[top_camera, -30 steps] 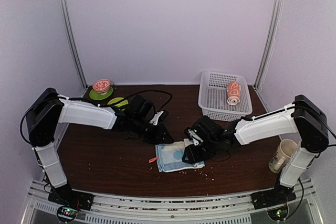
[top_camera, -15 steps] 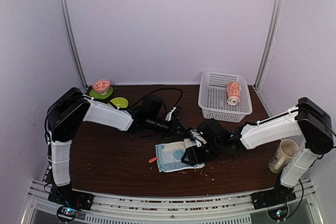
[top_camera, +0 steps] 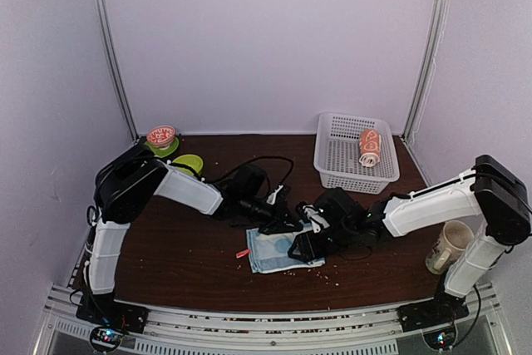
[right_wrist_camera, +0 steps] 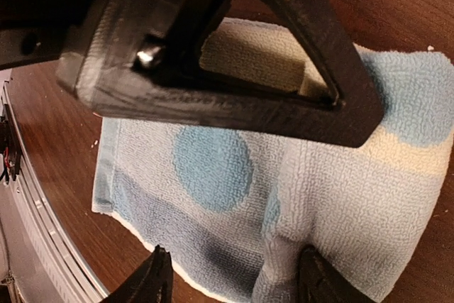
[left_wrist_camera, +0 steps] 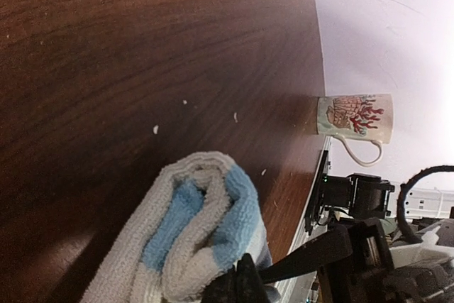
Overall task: Roll the towels
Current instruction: Roll the towel at the center of the board.
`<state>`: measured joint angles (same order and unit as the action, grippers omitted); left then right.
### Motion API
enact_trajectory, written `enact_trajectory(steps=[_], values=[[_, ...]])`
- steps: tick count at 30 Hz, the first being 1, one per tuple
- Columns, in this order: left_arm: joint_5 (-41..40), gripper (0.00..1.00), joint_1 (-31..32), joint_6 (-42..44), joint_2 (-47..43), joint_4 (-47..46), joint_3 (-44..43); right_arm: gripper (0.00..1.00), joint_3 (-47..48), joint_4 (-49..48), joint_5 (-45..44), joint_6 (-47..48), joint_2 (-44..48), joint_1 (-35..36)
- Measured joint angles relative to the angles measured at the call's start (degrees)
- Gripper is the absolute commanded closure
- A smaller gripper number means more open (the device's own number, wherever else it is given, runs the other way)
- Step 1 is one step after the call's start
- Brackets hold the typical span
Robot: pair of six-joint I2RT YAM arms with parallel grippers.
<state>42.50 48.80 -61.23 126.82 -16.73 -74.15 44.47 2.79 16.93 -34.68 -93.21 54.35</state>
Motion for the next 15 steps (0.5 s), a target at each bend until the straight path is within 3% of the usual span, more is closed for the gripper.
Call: enact_trajectory(steps=[9, 15], values=[[-0.28, 1.0, 0.02, 0.83, 2.43, 1.62, -1.77, 0.33, -0.09, 6.19, 0.2, 0.07, 7.43, -0.55], [-0.33, 1.0, 0.02, 0.94, 2.4, 1.16, -1.27, 0.36, -4.96, 3.78, 0.26, -4.09, 15.69, -6.88]])
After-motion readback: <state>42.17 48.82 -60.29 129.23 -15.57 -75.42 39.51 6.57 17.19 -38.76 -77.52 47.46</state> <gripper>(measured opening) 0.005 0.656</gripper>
